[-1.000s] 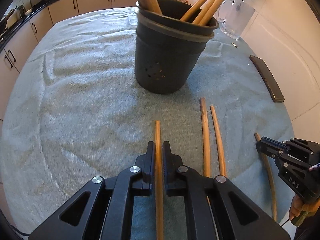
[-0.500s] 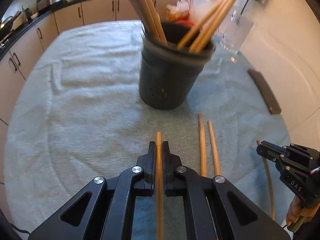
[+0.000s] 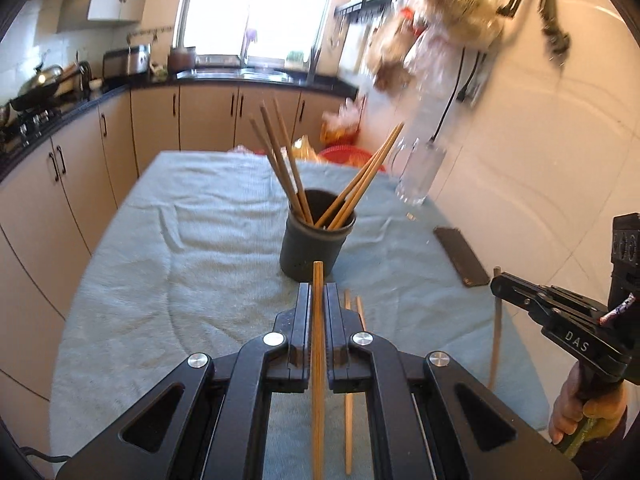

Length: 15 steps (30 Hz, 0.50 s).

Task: Organize utensils
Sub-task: 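Lift both held chopsticks upright and carry them toward the black cup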

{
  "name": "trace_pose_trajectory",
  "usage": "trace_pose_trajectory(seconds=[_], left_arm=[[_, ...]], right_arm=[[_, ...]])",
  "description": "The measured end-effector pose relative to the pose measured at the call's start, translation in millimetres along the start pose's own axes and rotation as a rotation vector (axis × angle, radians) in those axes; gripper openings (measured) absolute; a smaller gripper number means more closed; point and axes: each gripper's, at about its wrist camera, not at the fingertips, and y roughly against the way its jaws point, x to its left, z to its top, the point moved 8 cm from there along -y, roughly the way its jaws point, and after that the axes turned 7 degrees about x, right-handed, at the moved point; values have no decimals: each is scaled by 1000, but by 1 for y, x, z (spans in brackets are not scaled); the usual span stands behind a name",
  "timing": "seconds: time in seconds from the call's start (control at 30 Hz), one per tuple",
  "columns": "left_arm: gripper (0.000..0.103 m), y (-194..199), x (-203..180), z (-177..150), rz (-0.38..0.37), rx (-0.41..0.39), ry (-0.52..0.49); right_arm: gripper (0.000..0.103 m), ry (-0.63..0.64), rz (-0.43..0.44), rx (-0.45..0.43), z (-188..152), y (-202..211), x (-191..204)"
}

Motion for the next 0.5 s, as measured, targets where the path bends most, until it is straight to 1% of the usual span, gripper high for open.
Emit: trace_pose_trajectory(seconds=[0.2, 0.33, 0.5], left_arm=[[5, 44, -9, -10, 20, -94, -43], [5, 65, -17, -16, 11, -127, -64], [5, 82, -24, -18, -11, -160, -68]], right_arm=[[7, 28, 24, -48, -7, 26, 19], [7, 42, 40, -77, -12, 43, 29], [7, 61, 58, -114, -13, 60, 39]])
